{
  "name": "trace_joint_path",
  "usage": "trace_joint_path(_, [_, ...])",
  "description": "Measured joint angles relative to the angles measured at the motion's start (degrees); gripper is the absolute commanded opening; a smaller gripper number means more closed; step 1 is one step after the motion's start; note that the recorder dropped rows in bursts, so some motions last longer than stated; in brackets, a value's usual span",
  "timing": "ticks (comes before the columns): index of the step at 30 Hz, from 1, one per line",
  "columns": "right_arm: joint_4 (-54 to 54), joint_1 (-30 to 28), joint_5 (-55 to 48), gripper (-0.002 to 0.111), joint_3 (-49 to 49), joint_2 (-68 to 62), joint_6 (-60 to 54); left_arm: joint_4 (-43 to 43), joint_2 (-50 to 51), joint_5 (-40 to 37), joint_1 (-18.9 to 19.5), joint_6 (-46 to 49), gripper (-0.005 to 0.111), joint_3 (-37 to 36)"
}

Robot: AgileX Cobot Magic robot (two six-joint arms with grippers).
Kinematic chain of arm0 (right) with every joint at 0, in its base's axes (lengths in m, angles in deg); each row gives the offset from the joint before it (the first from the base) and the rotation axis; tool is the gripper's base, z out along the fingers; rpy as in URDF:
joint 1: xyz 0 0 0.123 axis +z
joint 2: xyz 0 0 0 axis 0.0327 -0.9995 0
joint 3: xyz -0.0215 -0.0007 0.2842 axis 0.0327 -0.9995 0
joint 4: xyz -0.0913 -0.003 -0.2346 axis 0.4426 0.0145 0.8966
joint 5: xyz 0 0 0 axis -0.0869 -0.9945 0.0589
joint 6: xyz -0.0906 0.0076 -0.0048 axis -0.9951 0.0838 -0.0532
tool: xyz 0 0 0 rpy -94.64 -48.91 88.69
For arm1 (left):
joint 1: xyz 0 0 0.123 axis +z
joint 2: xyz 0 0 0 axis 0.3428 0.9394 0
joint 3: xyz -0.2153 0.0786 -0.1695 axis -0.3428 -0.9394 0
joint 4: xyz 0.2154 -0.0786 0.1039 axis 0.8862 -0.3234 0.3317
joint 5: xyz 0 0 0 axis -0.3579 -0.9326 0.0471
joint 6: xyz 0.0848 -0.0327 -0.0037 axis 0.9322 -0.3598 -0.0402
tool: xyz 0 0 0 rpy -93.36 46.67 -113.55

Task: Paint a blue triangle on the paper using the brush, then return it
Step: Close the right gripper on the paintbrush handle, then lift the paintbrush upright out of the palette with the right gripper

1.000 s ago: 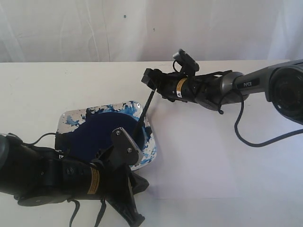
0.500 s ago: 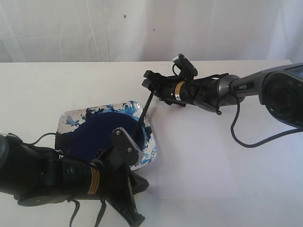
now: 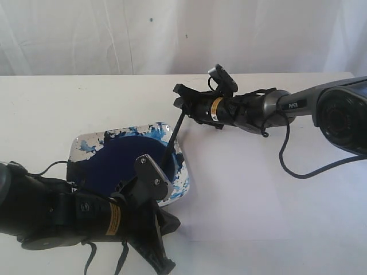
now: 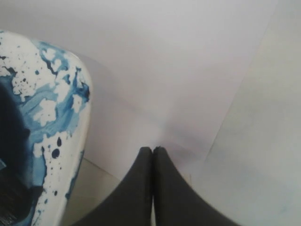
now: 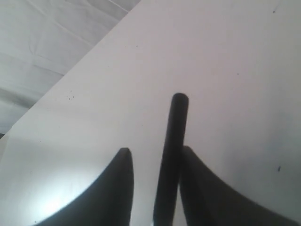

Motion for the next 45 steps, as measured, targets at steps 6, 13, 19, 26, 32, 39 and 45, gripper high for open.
trace_joint_path(6, [0.00,0.00,0.00,0.019,0.00,0.00,0.29,0.00,0.00,0.00,0.00,0.00,0.000,0.00])
trace_joint_path(13, [-0.35,0.00,-0.49,0.010,0.16,0.00,0.43,0.00,0.00,0.00,0.00,0.00,0.000,0.00])
trace_joint_path(19, [-1.59,0.00,-0.73,0.004,0.26,0.00,1.28,0.00,0.00,0.00,0.00,0.00,0.000,0.00])
trace_joint_path(26, [-5.52,0.00,2.93,0.003,0.26,0.00,0.31,0.00,0.00,0.00,0.00,0.00,0.000,0.00])
trace_joint_path(32, [-15.02,0.00,11.04,0.003,0.26,-0.13,-12.12,0.00,0.00,0.00,0.00,0.00,0.000,0.00])
trace_joint_path(39, [-27.63,0.00,28.20,0.000,0.26,-0.13,-24.15,0.00,0.00,0.00,0.00,0.00,0.000,0.00])
trace_joint_path(45, [-34.35,0.00,32.23,0.000,0.26,-0.13,-29.14,0.00,0.00,0.00,0.00,0.00,0.000,0.00])
